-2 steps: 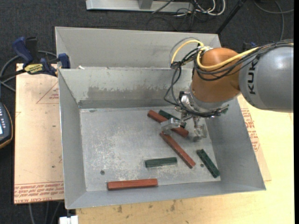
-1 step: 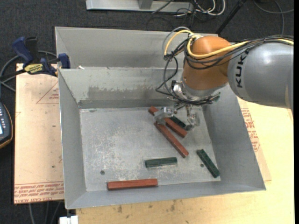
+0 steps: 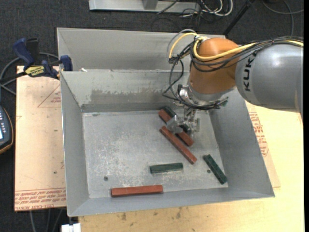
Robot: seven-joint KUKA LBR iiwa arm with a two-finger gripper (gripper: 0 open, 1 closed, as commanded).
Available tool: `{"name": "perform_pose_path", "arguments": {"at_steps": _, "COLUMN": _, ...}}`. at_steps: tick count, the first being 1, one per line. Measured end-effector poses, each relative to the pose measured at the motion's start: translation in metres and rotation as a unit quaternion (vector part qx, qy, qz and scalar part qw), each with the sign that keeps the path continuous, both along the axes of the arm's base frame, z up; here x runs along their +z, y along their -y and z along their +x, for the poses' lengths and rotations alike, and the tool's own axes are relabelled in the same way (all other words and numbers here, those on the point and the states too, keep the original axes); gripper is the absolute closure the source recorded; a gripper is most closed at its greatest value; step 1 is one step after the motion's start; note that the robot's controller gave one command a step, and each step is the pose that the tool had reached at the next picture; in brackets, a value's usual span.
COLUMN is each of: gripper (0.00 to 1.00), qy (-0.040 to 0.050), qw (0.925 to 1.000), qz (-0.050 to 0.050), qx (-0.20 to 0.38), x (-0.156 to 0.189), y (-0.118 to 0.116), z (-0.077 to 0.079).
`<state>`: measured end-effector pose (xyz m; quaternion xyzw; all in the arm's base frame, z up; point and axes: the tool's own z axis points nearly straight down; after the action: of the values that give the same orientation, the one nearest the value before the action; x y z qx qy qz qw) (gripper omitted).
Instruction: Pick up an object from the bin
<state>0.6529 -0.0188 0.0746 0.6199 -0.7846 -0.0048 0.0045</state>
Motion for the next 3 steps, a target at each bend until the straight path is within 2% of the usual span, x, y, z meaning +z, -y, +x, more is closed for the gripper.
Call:
{"name": "perform_pose_path", "arguments": {"at_steps": 1, "gripper": 1.0, "qy": 0.0056, "qw": 0.9997, "qz": -0.001, "qx": -0.023, "x": -0.0007, "y": 0.0641, "z": -0.0681}}
{"name": "perform_pose_path", "arguments": {"at_steps": 2, "gripper": 0.0, "qy": 0.0069, "qw": 0.9998, "qz": 0.0, "qx": -0.02, "x": -0.0012, "y": 0.0597, "z": -0.0661}}
{"name": "perform_pose_path", "arguments": {"at_steps": 3, "gripper": 1.0, "qy": 0.007, "qw": 0.9998, "qz": 0.0, "qx": -0.02, "x": -0.0011, "y": 0.0598, "z": -0.066}}
